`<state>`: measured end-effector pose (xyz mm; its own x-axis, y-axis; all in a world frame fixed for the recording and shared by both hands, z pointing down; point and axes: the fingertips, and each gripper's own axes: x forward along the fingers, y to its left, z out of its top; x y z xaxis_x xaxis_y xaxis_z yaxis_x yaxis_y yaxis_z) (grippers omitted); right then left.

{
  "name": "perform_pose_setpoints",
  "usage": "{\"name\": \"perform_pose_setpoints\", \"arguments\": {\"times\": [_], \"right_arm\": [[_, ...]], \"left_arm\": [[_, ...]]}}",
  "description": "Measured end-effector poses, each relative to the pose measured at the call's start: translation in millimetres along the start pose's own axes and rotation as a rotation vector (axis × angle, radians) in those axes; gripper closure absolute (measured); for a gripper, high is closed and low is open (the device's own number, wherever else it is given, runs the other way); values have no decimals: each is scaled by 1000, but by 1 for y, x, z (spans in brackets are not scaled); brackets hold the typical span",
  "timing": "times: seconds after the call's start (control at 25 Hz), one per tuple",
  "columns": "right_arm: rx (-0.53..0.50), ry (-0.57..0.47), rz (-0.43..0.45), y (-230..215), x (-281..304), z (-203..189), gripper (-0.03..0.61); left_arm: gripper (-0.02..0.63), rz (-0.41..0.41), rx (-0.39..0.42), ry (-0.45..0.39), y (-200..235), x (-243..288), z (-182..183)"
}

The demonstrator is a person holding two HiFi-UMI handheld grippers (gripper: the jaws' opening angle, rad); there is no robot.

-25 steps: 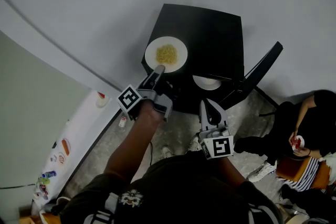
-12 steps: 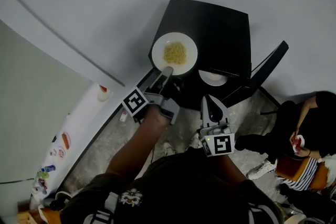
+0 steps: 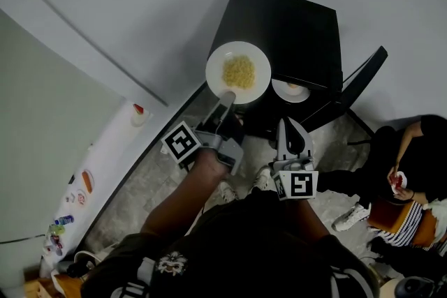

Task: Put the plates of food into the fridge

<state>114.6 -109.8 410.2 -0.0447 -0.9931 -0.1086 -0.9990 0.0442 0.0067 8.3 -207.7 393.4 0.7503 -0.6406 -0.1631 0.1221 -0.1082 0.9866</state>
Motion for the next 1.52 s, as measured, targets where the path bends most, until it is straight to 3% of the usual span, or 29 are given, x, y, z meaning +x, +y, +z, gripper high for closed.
{"name": "perform_pose_setpoints", "arguments": {"times": [0.52,0.8,1.16,1.52], "right_arm": [[-19,38,-41,18,-32,-15,554],[-22,54,-54,18,-41,-25,554],[-25,91,-42,15,-43,-38,554],[40,158,-18,35,-68,-46,554]], "left_arm": [[572,30,1,60,31,-55,-21],[571,76,-38,69,60,-70,-29],[571,122,-42,65,99,-64,-26],[572,137,-49,48,105,-55,-19]]}}
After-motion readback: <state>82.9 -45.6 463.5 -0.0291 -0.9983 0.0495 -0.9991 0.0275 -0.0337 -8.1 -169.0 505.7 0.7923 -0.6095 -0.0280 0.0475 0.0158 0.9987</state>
